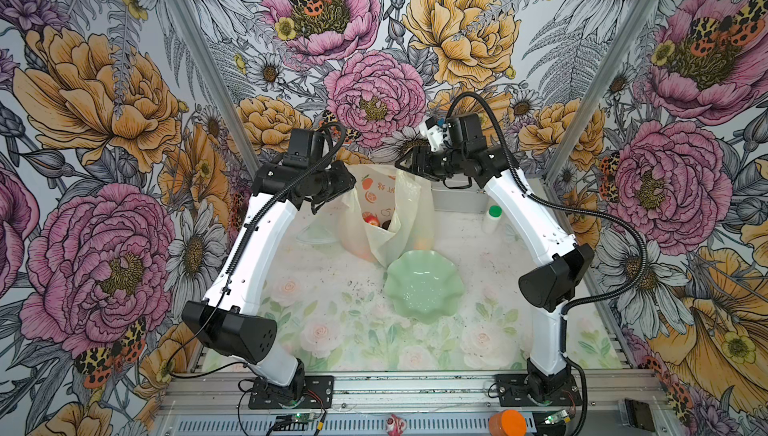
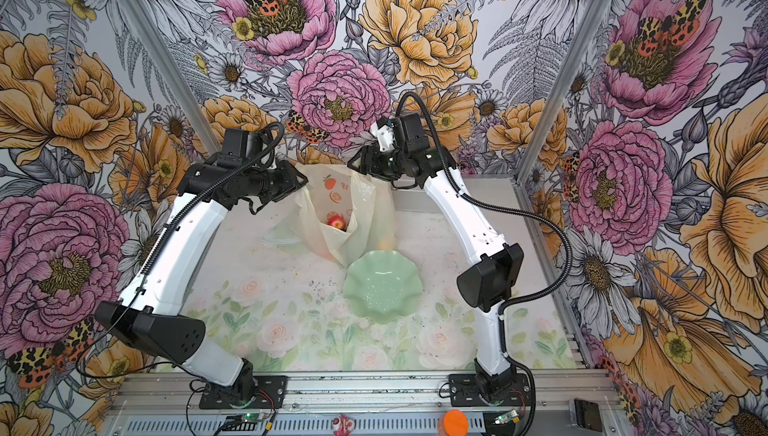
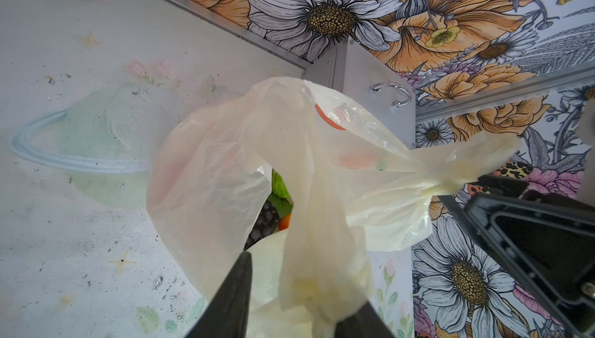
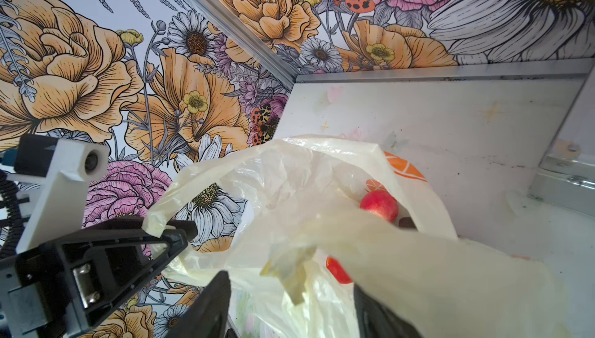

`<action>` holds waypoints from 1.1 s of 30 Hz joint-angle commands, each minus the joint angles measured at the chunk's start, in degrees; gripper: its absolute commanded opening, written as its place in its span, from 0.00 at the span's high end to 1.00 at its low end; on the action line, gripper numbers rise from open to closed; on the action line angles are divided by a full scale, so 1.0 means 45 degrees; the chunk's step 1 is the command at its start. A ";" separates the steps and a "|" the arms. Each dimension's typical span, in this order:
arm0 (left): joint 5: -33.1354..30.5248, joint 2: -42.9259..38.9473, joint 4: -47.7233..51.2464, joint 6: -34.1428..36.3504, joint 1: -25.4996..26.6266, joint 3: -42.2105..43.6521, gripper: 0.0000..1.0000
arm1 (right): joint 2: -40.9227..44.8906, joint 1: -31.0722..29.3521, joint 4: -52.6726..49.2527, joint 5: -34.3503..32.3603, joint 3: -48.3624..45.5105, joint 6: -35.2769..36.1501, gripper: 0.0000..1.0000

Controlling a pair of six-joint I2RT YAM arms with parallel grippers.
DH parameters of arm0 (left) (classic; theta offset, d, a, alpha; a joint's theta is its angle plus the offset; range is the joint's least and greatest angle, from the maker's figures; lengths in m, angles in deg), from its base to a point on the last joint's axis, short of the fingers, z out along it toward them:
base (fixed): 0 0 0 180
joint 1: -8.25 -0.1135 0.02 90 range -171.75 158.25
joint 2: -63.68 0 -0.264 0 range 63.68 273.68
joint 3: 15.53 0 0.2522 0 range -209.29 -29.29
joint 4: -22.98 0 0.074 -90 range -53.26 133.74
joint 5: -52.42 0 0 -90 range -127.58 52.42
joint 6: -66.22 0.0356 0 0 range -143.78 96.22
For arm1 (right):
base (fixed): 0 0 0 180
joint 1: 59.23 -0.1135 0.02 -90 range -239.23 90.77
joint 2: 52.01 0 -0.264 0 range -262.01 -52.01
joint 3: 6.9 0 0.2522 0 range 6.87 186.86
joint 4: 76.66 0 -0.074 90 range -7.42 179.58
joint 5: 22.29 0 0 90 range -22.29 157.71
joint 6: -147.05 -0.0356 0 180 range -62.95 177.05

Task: Place the fruits into the plastic bag
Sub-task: 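Open both grippers to release the bag handles and draw back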

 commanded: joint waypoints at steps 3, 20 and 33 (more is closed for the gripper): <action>0.0471 -0.0305 -0.0250 0.0363 -0.0474 0.0148 0.35 | 0.0297 0.0072 0.0057 -0.0301 0.0079 0.0113 0.28; -0.0176 -0.1595 -0.0266 0.0805 -0.0778 0.0134 0.01 | 0.1288 0.0513 -0.1004 -0.1176 0.0037 0.0209 0.00; -0.0714 -0.3456 -0.0708 0.1084 -0.0852 0.0731 0.01 | 0.2538 0.1082 -0.2171 -0.1634 -0.0008 0.0432 0.00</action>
